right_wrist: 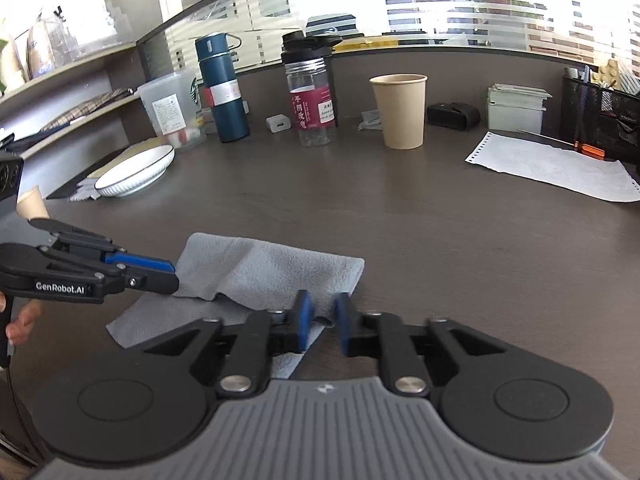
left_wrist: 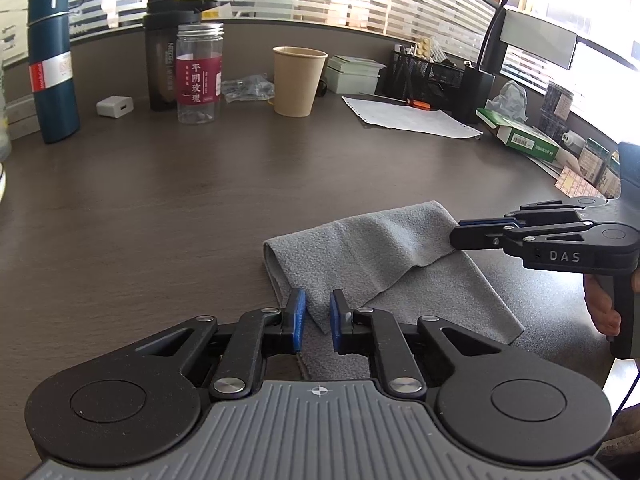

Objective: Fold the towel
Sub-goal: 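Open both grippers to release the folded edge, then grasp the folded towel edge with both grippers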

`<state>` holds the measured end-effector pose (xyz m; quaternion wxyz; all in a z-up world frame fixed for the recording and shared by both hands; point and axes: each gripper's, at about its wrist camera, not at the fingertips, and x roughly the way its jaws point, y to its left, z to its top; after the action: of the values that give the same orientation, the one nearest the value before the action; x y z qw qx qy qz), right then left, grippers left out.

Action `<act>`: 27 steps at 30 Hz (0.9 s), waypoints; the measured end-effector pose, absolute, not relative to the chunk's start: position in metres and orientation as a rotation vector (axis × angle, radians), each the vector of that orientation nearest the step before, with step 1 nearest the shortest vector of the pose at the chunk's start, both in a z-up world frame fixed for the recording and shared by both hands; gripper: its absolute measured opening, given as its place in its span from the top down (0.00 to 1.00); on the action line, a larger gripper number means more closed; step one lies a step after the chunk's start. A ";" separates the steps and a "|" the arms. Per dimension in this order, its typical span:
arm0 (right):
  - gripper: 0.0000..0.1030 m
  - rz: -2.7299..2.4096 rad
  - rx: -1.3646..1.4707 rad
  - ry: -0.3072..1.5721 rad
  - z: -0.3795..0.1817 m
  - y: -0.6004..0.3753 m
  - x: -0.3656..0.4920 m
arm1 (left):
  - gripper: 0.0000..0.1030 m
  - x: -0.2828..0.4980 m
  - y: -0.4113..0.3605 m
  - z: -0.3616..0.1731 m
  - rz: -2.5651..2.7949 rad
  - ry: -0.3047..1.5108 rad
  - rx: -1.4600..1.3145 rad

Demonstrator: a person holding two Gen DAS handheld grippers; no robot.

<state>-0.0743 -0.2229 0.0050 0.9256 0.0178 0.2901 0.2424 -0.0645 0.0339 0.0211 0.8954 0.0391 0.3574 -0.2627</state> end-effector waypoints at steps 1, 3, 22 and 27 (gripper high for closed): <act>0.95 0.497 0.035 0.592 0.005 -0.223 -0.074 | 0.90 -0.064 0.034 0.021 -0.549 0.741 0.079; 0.96 0.502 0.030 0.585 0.007 -0.223 -0.075 | 0.94 -0.063 0.034 0.021 -0.554 0.741 0.075; 0.96 0.530 0.030 0.520 0.030 -0.223 -0.078 | 0.97 -0.051 0.056 0.049 -0.604 0.701 -0.047; 0.96 0.540 0.025 0.519 0.032 -0.223 -0.084 | 0.97 -0.054 0.059 0.050 -0.618 0.707 -0.047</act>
<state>-0.0841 -0.2228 0.0325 0.9306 0.0122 0.2535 0.2638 -0.0543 0.0593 0.0499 0.8915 -0.0227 0.3408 -0.2977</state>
